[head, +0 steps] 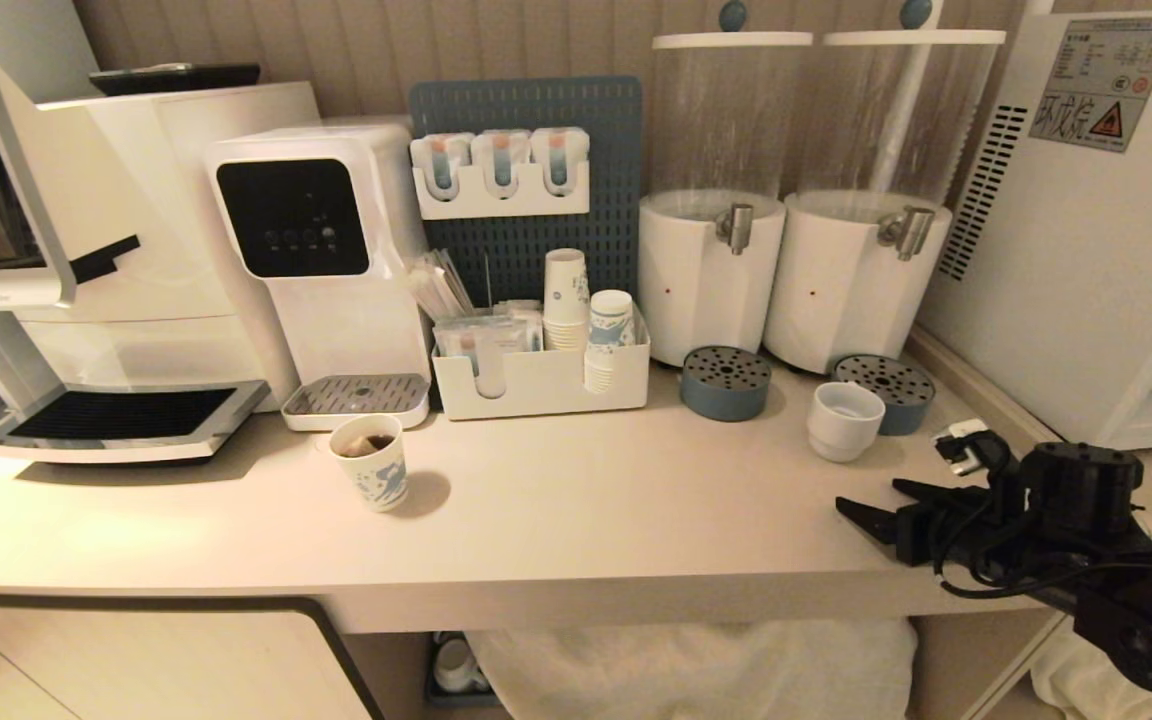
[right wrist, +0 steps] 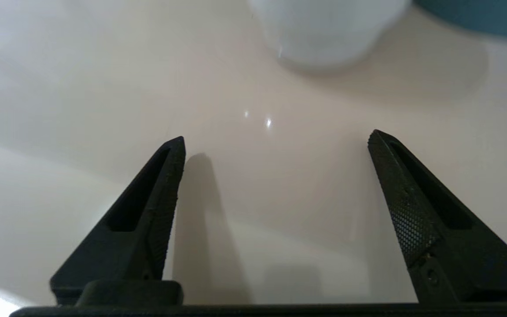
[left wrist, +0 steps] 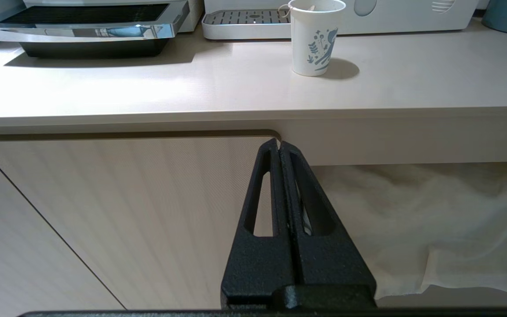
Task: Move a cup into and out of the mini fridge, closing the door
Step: Place the ceramic cup on the table
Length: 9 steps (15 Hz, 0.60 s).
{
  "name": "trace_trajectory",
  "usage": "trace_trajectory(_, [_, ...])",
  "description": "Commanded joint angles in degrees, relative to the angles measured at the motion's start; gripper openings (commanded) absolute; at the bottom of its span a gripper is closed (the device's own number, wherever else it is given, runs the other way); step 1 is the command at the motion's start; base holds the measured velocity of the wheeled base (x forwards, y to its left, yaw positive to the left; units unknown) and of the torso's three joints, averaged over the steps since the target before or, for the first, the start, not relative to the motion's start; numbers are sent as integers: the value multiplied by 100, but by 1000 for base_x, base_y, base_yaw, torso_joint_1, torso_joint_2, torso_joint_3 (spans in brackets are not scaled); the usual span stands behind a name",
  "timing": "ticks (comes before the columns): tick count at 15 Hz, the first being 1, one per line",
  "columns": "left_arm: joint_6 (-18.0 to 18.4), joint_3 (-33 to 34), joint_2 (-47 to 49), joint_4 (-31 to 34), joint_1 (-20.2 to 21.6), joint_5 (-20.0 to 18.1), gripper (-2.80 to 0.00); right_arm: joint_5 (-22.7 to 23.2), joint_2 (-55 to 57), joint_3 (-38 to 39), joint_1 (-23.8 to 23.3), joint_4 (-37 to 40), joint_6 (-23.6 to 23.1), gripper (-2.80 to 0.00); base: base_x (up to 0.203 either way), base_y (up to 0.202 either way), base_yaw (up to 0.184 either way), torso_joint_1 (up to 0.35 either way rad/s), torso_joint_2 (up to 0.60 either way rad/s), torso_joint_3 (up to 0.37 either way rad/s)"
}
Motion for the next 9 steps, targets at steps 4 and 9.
trace_trajectory(4, [-2,2,-2,-1,0,0,-280,-23,-1008,941,-24,-847,21,0,0,0,0,0,0,0])
trace_trajectory(9, [-2,0,-2,-1,0,0,-280,69,-2324,1989,-26,-1301,57,0,0,0,0,0,0,0])
